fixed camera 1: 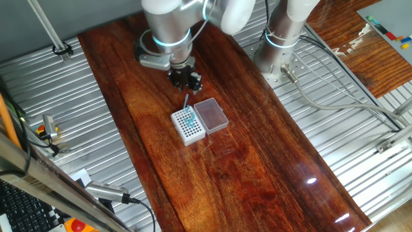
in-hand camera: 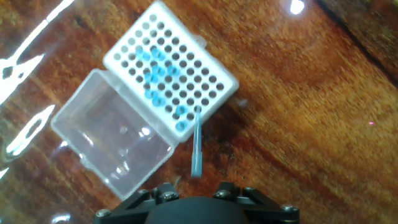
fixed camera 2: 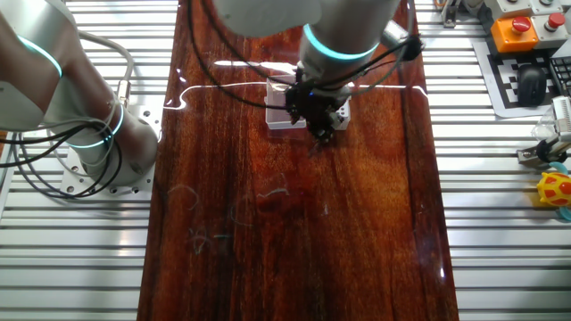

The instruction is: Insert a medium pipette tip into the holder for medium pipette tips

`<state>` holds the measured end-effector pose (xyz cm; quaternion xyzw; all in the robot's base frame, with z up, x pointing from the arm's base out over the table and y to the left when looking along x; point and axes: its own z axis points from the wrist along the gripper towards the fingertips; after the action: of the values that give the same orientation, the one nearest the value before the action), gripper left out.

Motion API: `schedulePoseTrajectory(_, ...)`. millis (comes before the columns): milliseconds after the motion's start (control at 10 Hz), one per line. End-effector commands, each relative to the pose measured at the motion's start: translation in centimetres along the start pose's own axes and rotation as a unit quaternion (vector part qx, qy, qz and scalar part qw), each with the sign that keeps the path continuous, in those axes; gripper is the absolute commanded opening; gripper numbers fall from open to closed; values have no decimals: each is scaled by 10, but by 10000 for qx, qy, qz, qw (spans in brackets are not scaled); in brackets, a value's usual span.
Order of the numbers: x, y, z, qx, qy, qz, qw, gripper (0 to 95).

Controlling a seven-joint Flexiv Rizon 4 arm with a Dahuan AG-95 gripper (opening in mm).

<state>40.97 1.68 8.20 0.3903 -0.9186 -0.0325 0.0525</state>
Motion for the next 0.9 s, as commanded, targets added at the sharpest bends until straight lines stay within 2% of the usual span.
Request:
schedulePoseTrajectory(100, 1, 1, -1, -9, -39, -8, 10000, 380)
schedulePoseTrajectory(700, -7, 6, 0, -27, -61, 68, 10000, 380)
schedulePoseTrajectory(800, -7, 6, 0, -36, -70, 60, 10000, 190)
schedulePoseTrajectory(900, -7, 6, -1, -35, -64, 40, 10000, 190)
